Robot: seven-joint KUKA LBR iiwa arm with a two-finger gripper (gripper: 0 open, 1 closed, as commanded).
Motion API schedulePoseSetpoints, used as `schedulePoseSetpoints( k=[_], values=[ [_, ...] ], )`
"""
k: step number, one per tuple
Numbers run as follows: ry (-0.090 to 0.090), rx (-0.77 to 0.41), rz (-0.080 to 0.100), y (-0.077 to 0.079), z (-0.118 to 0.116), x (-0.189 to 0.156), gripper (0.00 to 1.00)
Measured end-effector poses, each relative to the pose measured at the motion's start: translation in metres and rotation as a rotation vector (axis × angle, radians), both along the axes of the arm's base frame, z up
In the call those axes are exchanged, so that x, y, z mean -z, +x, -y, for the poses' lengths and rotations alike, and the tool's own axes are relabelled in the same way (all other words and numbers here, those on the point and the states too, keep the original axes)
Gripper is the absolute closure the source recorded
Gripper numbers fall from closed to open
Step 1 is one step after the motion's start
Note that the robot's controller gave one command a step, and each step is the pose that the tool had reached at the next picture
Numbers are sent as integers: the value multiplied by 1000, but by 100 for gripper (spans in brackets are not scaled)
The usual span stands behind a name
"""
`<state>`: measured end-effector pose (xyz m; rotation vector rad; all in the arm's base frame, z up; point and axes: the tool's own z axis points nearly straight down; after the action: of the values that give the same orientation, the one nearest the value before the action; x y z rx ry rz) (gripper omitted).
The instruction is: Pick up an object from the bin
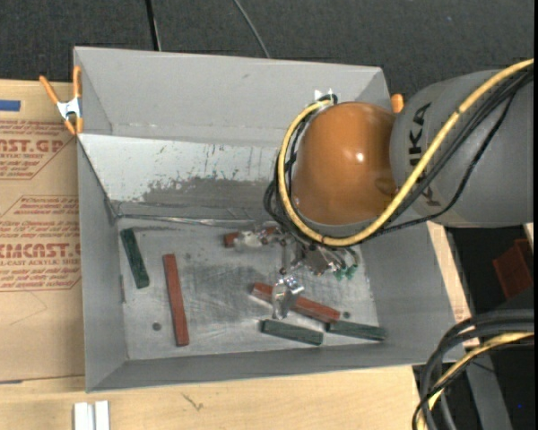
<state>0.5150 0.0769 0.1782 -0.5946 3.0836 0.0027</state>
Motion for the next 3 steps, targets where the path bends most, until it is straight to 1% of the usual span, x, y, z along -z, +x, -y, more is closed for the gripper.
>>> schedulePoseSetpoints(
  k=[1,2,3],
  values=[
    [0,0,0,0,0,0,0],
    [-1,-33,-10,-20,53,101,100],
    [-1,-32,-10,-20,53,101,100]
  ],
)
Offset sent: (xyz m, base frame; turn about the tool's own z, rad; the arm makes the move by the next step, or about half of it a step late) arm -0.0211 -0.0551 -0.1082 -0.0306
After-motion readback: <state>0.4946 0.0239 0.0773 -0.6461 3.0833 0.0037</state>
